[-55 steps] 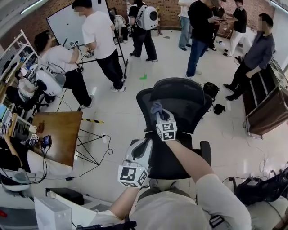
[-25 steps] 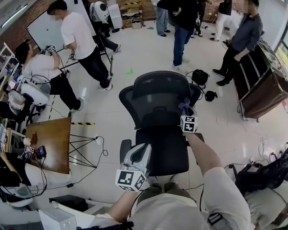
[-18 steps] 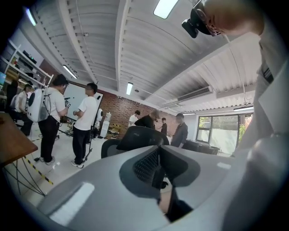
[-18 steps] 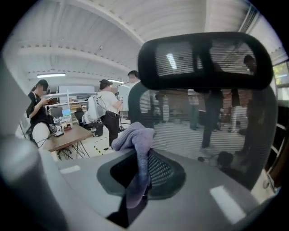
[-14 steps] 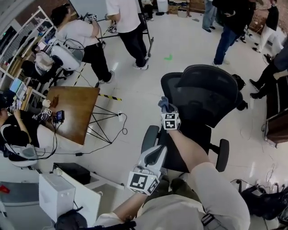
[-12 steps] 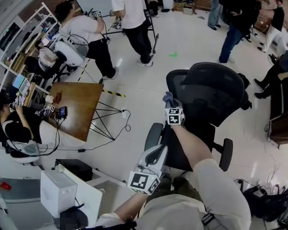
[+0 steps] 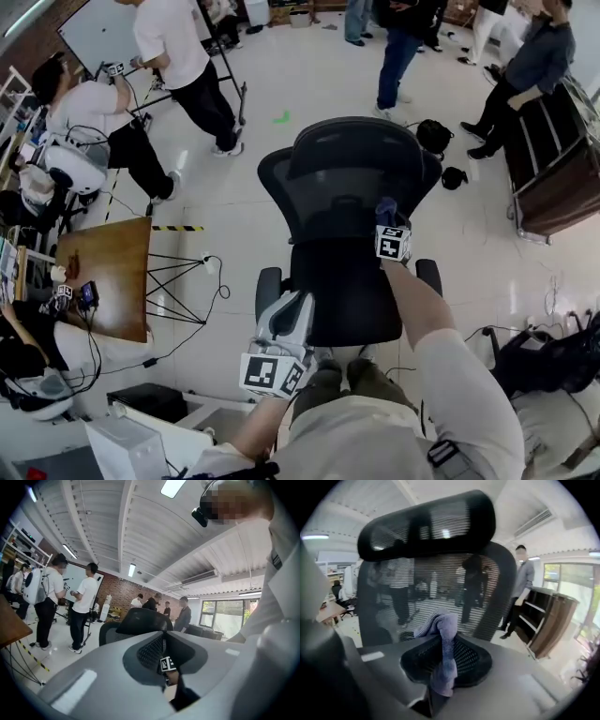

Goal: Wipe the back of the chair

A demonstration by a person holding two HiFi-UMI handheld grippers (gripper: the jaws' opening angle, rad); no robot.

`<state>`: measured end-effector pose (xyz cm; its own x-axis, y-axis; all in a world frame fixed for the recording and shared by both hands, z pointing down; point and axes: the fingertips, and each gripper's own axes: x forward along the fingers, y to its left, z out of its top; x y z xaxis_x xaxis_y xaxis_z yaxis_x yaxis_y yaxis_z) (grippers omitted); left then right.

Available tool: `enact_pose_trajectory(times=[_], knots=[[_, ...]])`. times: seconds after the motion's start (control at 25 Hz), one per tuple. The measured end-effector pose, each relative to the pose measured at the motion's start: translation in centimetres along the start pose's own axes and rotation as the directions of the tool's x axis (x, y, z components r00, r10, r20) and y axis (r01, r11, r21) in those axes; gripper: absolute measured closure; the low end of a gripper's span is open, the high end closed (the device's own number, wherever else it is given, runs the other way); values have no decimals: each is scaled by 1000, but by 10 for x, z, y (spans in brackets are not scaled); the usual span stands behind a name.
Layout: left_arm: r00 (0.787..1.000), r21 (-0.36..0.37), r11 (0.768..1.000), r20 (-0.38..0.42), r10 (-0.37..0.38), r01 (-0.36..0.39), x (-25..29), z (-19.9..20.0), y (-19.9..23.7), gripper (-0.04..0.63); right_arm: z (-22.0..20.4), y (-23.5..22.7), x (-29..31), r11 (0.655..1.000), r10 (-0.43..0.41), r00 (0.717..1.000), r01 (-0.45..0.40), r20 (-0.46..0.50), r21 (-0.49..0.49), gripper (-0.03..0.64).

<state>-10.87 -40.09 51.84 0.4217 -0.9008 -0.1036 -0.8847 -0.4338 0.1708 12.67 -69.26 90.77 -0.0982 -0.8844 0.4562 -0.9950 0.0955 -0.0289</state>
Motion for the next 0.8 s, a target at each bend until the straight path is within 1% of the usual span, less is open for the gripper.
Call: enact_pose_trajectory(times=[0.08, 0.16, 0.2, 0.28, 0.36, 0.44, 0.48, 0.56, 0.64, 0.72, 0.8], knots=[[999, -5, 999, -7, -50, 50, 15, -2, -16, 403, -2, -72, -13, 995, -95, 995, 96, -15, 20, 569], [996, -6, 996, -22, -88, 88, 30, -9, -31, 403, 3, -113, -16, 992, -129, 992, 129, -2, 12, 569], [995, -7, 995, -29, -100, 100, 37, -13, -36, 403, 7, -121, -16, 992, -126, 992, 126, 9, 19, 568], [993, -9, 994, -40, -108, 108, 45, -17, -42, 403, 17, -111, -15, 993, -100, 994, 98, 32, 66, 568], [994, -9, 995, -42, -101, 101, 43, -17, -43, 403, 18, -68, -16, 995, -35, 998, 29, 60, 100, 568], [995, -2, 996, -41, -86, 86, 35, -16, -42, 403, 11, 8, -17, 993, 93, 992, -98, 87, 61, 568], [996, 4, 997, -39, -74, 75, 32, -15, -40, 403, 9, 52, -17, 985, 169, 981, -172, 97, 26, 568], [999, 18, 999, -29, -42, 42, 28, -7, -35, 403, 10, 136, -15, 954, 300, 949, -299, 101, -25, 568], [1000, 32, 999, -17, -2, 3, 31, 2, -31, 403, 14, 200, -4, 921, 390, 918, -387, 80, -47, 568], [999, 53, 998, -15, 41, -41, 37, 5, -29, 403, 9, 240, 16, 895, 445, 895, -443, 38, -56, 568], [996, 69, 994, -26, 86, -84, 42, -2, -29, 403, -3, 257, 41, 885, 463, 886, -462, 0, -59, 568]])
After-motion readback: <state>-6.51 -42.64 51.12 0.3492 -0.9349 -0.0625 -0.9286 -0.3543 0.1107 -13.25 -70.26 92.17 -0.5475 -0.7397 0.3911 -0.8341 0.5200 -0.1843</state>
